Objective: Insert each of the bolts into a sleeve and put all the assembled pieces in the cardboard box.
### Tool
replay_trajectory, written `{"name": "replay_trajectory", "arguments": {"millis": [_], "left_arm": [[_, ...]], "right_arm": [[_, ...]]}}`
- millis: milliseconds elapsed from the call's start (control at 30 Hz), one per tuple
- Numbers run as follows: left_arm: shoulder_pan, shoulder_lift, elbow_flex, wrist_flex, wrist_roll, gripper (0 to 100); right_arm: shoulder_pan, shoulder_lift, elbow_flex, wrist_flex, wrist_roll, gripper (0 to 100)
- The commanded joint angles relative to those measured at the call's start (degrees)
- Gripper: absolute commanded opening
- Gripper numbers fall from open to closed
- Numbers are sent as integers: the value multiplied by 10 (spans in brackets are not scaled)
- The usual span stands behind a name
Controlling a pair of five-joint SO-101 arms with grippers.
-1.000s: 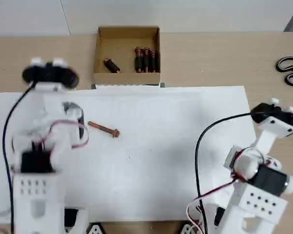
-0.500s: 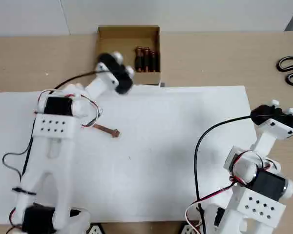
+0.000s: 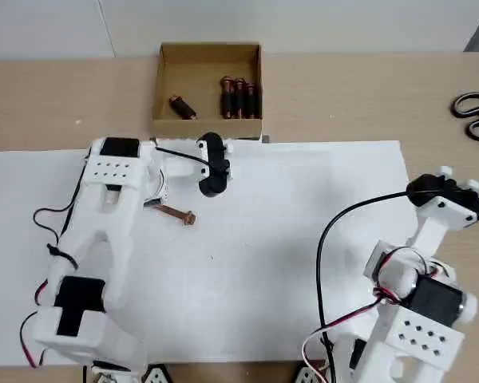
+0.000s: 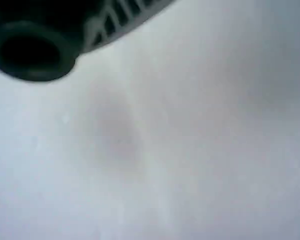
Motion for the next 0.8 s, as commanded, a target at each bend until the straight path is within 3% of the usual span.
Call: {"name": "replay_trajectory", "arguments": {"millis": [0, 233, 767], "left_arm": [[24, -1, -36, 44, -46, 55], [61, -1, -36, 102, -67, 107], [49, 96, -36, 13, -93, 111]], "right_arm": [[6, -9, -3, -11, 5, 3], [4, -7, -2, -11, 5, 3], [3, -7, -2, -12, 5, 3]]}}
